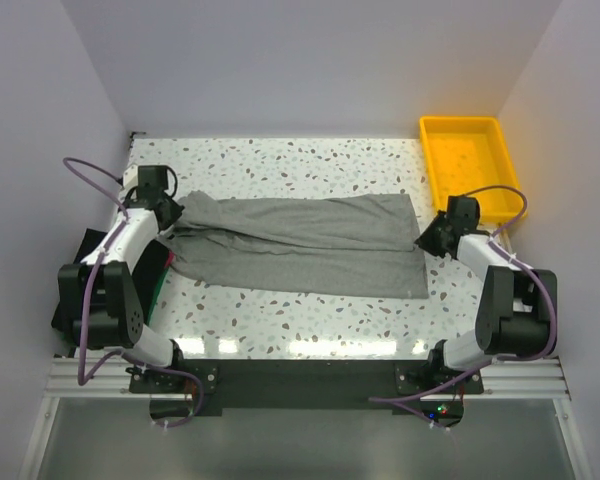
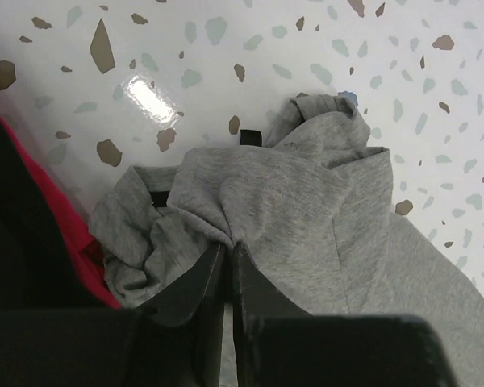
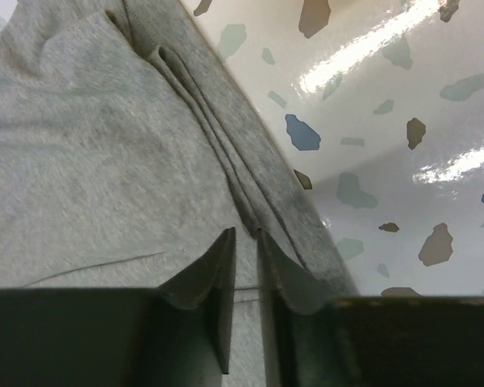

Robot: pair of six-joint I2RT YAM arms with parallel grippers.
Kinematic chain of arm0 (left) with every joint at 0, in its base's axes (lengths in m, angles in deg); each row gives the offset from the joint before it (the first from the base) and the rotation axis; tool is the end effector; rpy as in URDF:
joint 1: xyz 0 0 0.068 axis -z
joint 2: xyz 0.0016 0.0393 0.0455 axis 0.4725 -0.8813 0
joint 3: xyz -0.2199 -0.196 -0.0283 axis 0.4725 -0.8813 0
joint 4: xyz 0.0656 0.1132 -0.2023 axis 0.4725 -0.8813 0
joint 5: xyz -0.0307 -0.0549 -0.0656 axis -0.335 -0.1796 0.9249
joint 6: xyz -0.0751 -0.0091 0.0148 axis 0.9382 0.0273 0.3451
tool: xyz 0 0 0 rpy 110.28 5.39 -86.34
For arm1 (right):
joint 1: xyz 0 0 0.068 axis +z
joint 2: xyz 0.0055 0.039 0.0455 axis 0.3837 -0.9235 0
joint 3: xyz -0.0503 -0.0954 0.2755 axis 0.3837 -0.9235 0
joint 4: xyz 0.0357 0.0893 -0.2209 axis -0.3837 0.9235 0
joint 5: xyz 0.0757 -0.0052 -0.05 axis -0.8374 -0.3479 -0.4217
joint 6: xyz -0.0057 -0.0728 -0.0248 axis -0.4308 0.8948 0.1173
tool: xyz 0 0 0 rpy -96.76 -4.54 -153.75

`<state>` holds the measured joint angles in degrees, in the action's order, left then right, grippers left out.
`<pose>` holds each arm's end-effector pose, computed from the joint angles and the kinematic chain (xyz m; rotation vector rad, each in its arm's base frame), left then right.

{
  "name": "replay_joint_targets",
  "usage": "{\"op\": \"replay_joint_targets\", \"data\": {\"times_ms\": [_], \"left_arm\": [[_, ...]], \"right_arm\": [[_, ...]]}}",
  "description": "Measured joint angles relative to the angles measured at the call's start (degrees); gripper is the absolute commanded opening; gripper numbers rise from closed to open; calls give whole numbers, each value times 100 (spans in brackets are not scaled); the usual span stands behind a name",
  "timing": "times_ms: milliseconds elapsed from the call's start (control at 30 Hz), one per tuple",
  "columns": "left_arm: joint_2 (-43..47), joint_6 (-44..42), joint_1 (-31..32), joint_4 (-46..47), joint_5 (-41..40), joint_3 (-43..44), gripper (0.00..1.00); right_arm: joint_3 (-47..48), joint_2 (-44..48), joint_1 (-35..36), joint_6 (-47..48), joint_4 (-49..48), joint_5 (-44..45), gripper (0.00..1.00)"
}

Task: Fold and stack the t-shirts
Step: Fold the tshirt

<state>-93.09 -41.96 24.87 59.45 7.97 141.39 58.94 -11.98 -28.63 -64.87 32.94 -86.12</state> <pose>0.3187 0.0374 0.2450 -1.0772 2.1366 0.0281 0.2898 -0.0267 0.1901 0.8488 2.3329 0.2951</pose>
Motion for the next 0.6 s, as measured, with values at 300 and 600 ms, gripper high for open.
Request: {"op": "replay_joint_targets", "data": {"times_ms": [300,600], "left_arm": [[328,118,-92,37,363,-243,62],[713,133,-63,37,448,-240,63]], "right_arm": [[131,271,2,146,197,-39,38],[1163,-31,1172,498,684,417,41]]}}
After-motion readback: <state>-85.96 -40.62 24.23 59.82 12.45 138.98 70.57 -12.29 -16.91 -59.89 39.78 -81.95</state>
